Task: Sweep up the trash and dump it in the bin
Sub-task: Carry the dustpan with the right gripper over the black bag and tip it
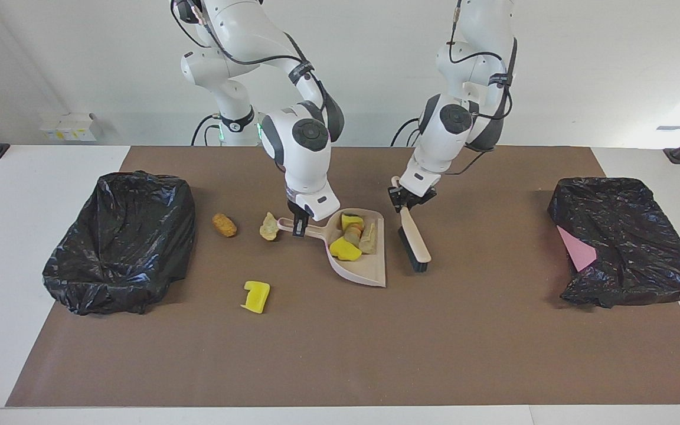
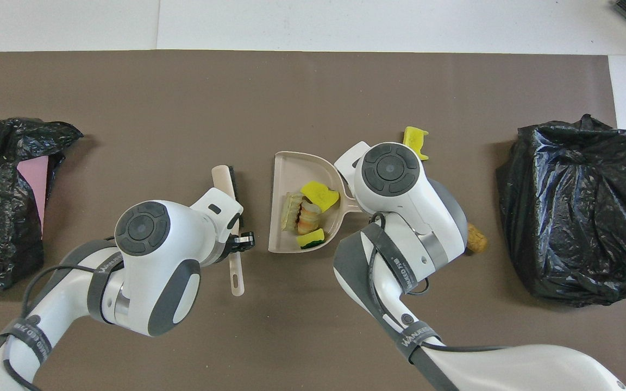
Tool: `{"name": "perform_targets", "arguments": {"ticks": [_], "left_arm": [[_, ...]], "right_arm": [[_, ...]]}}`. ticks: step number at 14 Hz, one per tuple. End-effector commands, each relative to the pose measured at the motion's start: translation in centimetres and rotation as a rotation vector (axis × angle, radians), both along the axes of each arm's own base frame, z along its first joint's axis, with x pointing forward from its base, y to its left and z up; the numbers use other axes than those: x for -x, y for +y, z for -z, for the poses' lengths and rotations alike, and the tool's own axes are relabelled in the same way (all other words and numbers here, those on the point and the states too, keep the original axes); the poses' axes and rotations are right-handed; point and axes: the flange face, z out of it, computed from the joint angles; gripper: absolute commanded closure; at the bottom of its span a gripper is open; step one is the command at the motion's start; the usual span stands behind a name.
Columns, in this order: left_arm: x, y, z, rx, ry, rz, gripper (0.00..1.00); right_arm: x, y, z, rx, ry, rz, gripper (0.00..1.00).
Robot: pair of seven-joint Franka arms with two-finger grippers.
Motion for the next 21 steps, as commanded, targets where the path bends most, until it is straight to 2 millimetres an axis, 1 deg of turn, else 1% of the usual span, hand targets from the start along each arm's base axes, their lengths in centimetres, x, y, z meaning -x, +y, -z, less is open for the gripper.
{"name": "perform_targets", "arguments": {"ticks": [1,2,3,5,6,7,9,11,12,14,15,16,17,18,20,21], "left_arm": [[0.4,0.8,-0.7,-0.064,0.010,0.040,1.00],[0.7,1.0,-0.9,-0.071,0.020,0.044,1.00],[1.0,1.0,-0.9,-0.078,0.038,0.048,1.00],[1.9,0.2,-1.1,-0.091,0.057,0.078,1.00],[2.7,-0.6,-1.2,-0.094,0.060,0.096,1.00],[3.9,-2.0,-1.5,-0.099,0.064,0.102,1.00],[7.0,-4.5,-1.5,-0.112,0.063,0.052,1.00],[10.2,-6.4,-1.6,-0.120,0.059,0.059,1.00],[12.0,-7.2,-1.6,-0.121,0.053,0.050,1.00],[15.1,-8.1,-1.4,-0.112,0.031,0.035,1.00],[16.5,-8.3,-1.2,-0.117,0.033,0.033,1.00],[17.6,-8.4,-1.0,-0.121,0.034,0.038,1.00],[19.0,-9.4,-0.5,-0.116,0.033,0.051,1.00],[19.9,-10.0,0.2,-0.102,0.020,0.045,1.00],[20.1,-10.1,0.5,-0.083,0.008,0.024,1.00],[20.0,-10.2,0.4,-0.073,0.010,0.017,0.93]], "right_arm": [[-1.1,-2.8,-2.1,-0.017,-0.035,-0.007,1.00],[-1.4,-3.7,-3.1,-0.024,-0.044,-0.017,1.00],[-1.8,-5.4,-4.3,-0.026,-0.050,-0.037,1.00],[-2.4,-9.9,-7.2,-0.048,-0.052,-0.058,1.00],[-2.4,-12.1,-8.5,-0.086,-0.037,-0.034,1.00],[-2.6,-14.4,-9.5,-0.105,-0.037,-0.029,1.00],[-2.7,-19.5,-11.3,-0.112,-0.039,-0.059,1.00],[-2.6,-24.6,-12.9,-0.131,-0.047,-0.059,1.00],[-2.3,-27.9,-13.4,-0.130,-0.040,-0.047,1.00],[-1.8,-35.2,-14.2,-0.157,-0.037,-0.016,1.00],[-1.4,-38.5,-14.3,-0.178,-0.050,-0.031,1.00],[-0.8,-41.3,-14.5,-0.182,-0.056,-0.064,1.00],[-0.2,-43.7,-14.9,-0.177,-0.063,-0.079,1.00],[0.3,-45.6,-15.0,-0.170,-0.067,-0.094,1.00],[1.2,-48.8,-15.5,-0.140,-0.081,-0.117,1.00],[1.7,-50.2,-15.6,-0.128,-0.082,-0.107,1.00]]}}
